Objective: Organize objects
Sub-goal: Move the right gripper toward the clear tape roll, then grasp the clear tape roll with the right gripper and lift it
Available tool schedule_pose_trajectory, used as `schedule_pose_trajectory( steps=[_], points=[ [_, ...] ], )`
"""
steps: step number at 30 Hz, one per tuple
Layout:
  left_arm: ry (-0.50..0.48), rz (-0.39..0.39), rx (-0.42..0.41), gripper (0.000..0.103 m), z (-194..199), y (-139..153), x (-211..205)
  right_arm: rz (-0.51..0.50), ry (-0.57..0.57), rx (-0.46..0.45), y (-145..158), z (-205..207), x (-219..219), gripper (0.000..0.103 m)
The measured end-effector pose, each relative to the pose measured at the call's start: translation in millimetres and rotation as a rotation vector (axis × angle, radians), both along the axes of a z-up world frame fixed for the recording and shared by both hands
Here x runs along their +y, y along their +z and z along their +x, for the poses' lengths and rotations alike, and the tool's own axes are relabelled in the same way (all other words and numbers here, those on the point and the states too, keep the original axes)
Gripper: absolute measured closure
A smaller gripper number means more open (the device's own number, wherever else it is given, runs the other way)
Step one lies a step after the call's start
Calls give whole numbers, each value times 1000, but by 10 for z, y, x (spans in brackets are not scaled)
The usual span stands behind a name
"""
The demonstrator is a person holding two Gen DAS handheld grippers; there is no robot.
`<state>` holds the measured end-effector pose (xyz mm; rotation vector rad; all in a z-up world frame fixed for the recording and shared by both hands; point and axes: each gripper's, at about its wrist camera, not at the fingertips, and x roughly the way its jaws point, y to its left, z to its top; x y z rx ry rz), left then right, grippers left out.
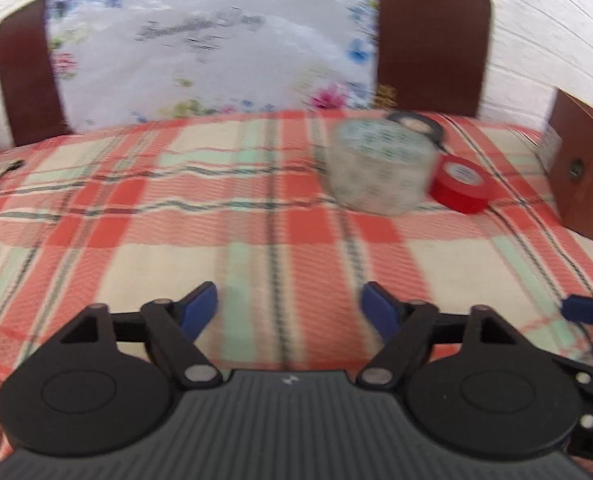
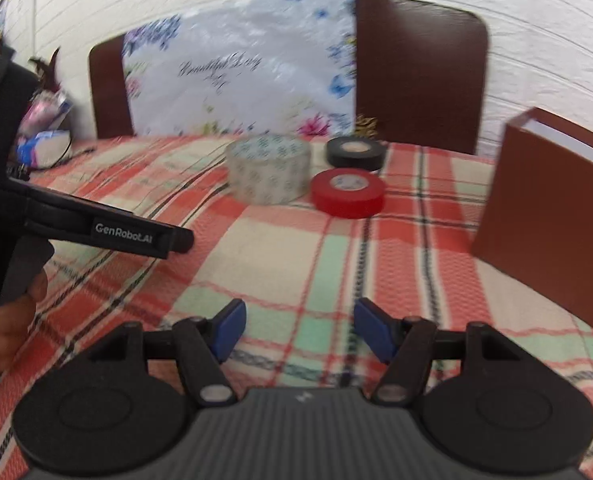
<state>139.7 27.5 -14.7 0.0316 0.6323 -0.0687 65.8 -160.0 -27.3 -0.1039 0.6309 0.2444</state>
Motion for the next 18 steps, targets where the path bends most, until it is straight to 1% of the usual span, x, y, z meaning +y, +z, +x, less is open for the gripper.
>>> schedule_pose_trajectory(
  steps=[1,2,3,5,7,9,10,12,14,18],
  points=[
    [22,-28,-8,14,23,-16,88,-14,14,-4,-7,32,55,40],
    [32,-81,-19,14,29,-9,162,-26,30,-10,2,95,134,39],
    [39,-108,-31,13,35,-8,209,-40,40,-17,13,65,188,39],
    [40,-116,-41,12,42,-22,209,-75,39,-41,28,203,277,33],
    [38,-91,-46,12,41,-24,154,-97,32,-65,39,359,353,29],
    [38,-83,-48,11,41,-29,142,-106,23,-92,53,519,419,28],
    [40,-86,-48,13,44,-24,140,-114,18,-110,60,595,450,26],
    [45,-106,-53,11,37,-38,180,-131,-2,-152,78,743,497,25],
    [45,-118,-58,11,33,-47,206,-120,-6,-181,101,886,517,19],
    [48,-176,-73,11,3,-50,296,-102,2,-192,93,1158,568,18]
  ],
)
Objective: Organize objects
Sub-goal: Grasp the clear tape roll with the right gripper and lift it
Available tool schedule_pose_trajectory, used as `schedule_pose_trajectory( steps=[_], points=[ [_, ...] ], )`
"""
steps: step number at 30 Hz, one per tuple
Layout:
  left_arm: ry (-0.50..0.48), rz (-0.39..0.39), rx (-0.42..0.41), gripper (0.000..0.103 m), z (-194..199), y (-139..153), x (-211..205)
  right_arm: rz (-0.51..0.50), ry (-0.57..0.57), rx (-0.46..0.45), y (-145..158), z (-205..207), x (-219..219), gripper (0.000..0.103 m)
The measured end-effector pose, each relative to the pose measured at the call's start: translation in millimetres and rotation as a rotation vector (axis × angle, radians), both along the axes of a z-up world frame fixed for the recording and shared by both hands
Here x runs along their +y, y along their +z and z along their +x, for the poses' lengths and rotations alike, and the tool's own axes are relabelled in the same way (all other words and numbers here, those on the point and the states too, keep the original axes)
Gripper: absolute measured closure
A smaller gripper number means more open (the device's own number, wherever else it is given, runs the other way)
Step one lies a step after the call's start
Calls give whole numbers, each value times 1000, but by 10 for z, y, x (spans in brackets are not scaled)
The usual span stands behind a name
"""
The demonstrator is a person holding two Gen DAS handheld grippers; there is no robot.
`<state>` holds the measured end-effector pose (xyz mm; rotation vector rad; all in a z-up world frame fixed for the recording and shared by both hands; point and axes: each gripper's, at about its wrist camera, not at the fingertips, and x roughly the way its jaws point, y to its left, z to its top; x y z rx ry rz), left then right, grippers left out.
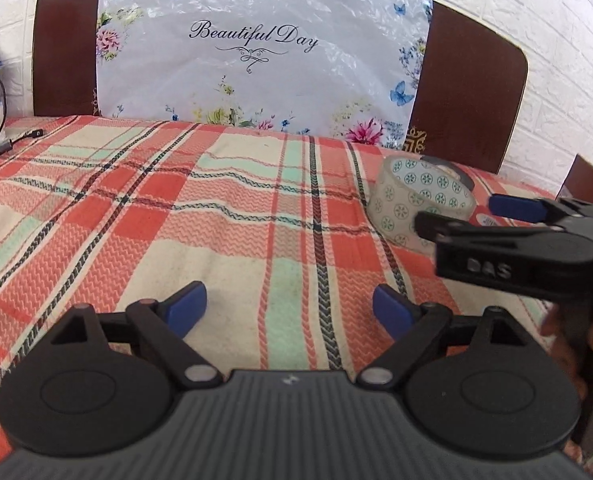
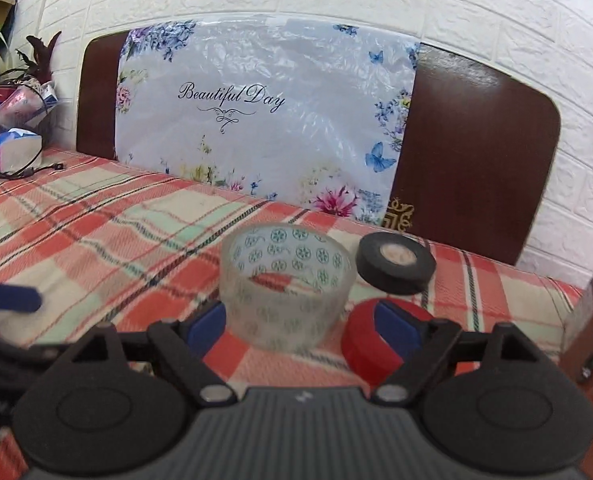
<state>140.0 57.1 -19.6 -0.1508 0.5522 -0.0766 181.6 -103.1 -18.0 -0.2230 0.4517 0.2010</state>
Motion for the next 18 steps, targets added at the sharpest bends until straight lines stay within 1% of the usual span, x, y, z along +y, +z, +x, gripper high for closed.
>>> schedule_pose_trajectory(
  steps=[2,6,7,13,18],
  points=[
    [3,-9,-3,11,-4,-2,5,7,17,10,-13,130,40,12],
    [1,-8,-2,10,5,3,-5,6,28,91,-99,381,109,8],
    [0,-11,-2,10,4,3,-4,11,29,93,-102,385,104,9],
    [-2,-21,-3,8,3,4,6,-9,46,80,-111,206,85,10],
    [-7,-57,-8,7,4,9,51,-42,77,78,-105,-49,6,9]
  ],
)
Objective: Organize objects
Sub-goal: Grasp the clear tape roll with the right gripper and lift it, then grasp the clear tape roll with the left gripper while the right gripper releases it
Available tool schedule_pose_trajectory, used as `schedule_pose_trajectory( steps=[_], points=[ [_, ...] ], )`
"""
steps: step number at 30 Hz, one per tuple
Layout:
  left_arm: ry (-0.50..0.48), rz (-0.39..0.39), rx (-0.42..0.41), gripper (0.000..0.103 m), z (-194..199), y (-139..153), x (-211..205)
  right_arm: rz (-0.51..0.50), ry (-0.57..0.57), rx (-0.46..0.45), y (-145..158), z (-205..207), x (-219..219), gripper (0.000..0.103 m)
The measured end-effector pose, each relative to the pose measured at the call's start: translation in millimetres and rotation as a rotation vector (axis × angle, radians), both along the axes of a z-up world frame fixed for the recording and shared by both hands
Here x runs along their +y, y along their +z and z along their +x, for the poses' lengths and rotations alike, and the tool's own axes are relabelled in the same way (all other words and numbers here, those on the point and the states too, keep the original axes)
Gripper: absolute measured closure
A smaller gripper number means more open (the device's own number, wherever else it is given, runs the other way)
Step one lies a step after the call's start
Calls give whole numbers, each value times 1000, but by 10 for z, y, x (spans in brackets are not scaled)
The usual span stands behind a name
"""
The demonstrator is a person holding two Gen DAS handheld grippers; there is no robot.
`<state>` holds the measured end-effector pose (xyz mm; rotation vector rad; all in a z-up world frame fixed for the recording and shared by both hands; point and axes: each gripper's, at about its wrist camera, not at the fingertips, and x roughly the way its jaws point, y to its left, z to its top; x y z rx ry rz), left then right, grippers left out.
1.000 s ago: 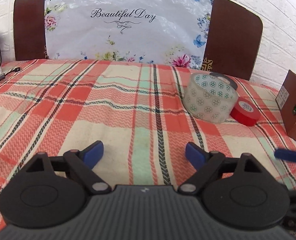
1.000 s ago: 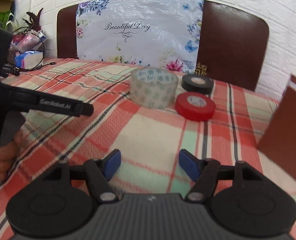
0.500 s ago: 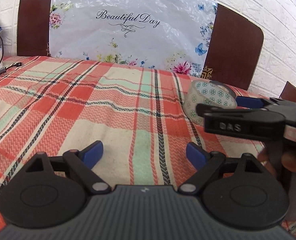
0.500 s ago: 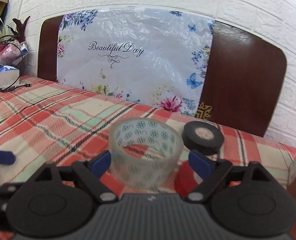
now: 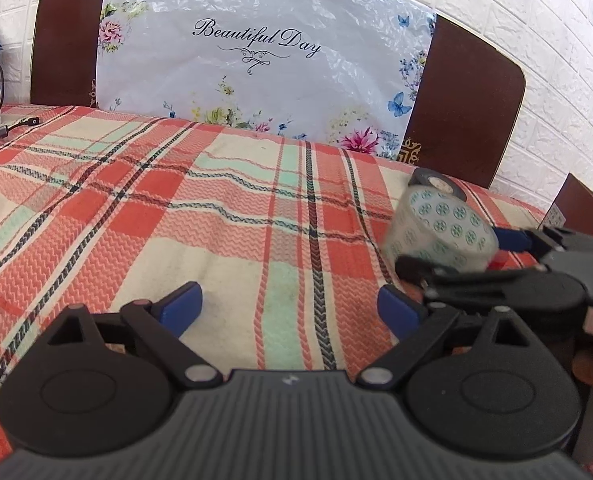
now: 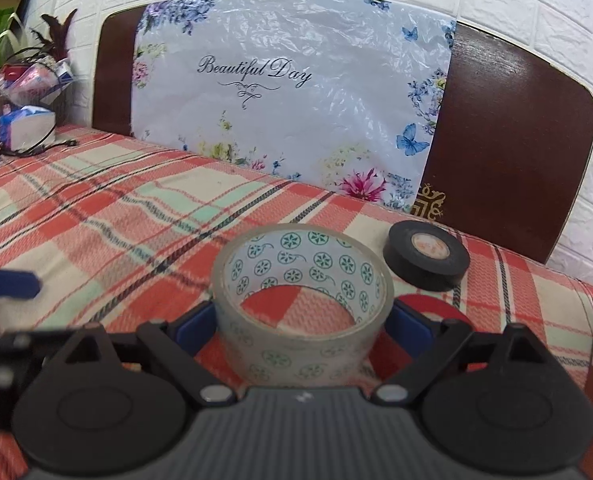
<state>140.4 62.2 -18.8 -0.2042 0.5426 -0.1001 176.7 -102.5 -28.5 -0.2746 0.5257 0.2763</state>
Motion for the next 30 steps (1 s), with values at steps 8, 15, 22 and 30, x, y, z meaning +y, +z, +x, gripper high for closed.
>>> schedule_pose_trajectory(
  steps=[8,15,22,30],
  points=[
    [-1,1,0,6,5,0,1,7,-16,35,29,-509,-276,9],
    [-11,23,6,4,5,3,-29,24,-26,73,78,-1370,-591,10],
    [-38,100,46,0,-22,35,-175,-10,-102,79,100,-2008,-815,15],
    [-370,-104,117,7,-542,303,-651,37,-130,97,73,-2002,-897,13]
  ],
)
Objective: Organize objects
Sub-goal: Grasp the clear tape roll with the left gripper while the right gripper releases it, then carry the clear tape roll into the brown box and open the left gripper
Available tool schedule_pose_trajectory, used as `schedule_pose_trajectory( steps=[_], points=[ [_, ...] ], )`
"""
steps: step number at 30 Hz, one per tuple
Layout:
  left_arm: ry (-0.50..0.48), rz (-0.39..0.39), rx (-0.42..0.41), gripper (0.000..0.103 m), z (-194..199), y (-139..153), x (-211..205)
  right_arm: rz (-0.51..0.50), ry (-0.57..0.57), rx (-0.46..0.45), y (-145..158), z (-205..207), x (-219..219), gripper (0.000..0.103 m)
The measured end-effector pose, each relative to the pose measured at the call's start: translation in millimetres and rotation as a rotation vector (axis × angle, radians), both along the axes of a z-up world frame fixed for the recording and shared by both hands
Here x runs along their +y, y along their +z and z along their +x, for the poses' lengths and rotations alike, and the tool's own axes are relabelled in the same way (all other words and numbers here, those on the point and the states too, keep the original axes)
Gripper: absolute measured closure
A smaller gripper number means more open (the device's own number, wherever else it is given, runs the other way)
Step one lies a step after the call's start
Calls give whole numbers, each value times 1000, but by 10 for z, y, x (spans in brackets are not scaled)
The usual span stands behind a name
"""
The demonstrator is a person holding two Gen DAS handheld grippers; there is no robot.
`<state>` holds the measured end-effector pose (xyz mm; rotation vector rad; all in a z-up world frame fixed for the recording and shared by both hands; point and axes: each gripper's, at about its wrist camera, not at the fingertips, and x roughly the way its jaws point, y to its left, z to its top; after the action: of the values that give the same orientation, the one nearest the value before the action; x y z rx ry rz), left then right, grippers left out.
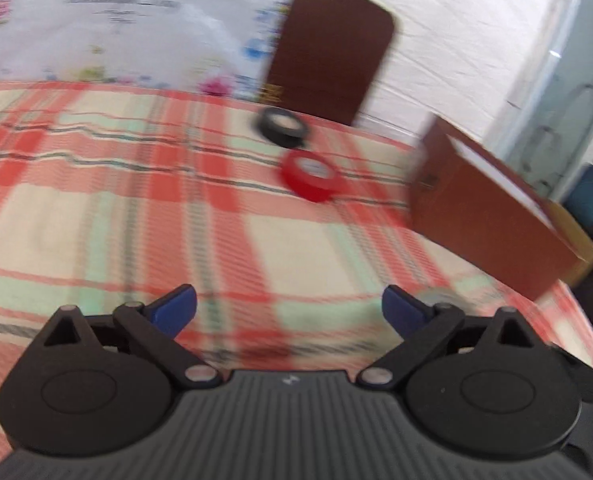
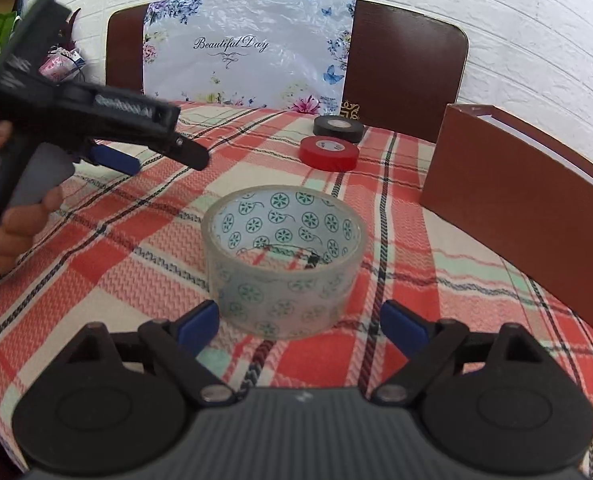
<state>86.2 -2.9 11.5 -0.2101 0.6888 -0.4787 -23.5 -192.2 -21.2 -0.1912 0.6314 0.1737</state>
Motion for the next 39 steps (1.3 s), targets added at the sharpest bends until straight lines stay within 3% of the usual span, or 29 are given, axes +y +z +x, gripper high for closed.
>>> schedule_pose_trajectory(
  steps=[2,4,7,9,10,12,17,21,25,32,33,35,39],
  points=[
    [-73,14,-4,10,-84,66,-181,5,1,-1,-2,9,-6,13],
    [-126,28,21,19,-105,86,-342,10,4,-2,-2,20,-12,13],
    [-169,112,112,44,-55,-29,-597,16,17,2,3,71,-19,13],
    [-186,120,132,58,-37,-117,-684,23,37,12,-1,130,-18,13],
    [-181,131,126,59,-42,-99,-723,36,55,14,-3,150,-16,19],
    [-177,163,92,59,-29,10,-815,37,35,-12,16,156,-18,20],
    [-221,97,-61,59,11,535,-1030,46,-62,-194,236,95,-236,20],
    [-282,78,-180,59,138,908,-1479,45,-181,-317,465,189,-554,21],
    [-319,85,-273,58,341,1119,-1941,67,-273,-370,689,398,-948,21],
    [-330,105,-292,57,661,1080,-2472,69,-369,-330,680,937,-1444,20],
    [-327,119,-299,52,686,1038,-2528,80,-378,-325,649,986,-1485,20],
    [-325,162,-293,46,737,951,-2633,96,-401,-317,592,996,-1495,20],
    [-310,199,-253,46,785,807,-2623,135,-432,-321,544,1001,-1550,16]
  ],
)
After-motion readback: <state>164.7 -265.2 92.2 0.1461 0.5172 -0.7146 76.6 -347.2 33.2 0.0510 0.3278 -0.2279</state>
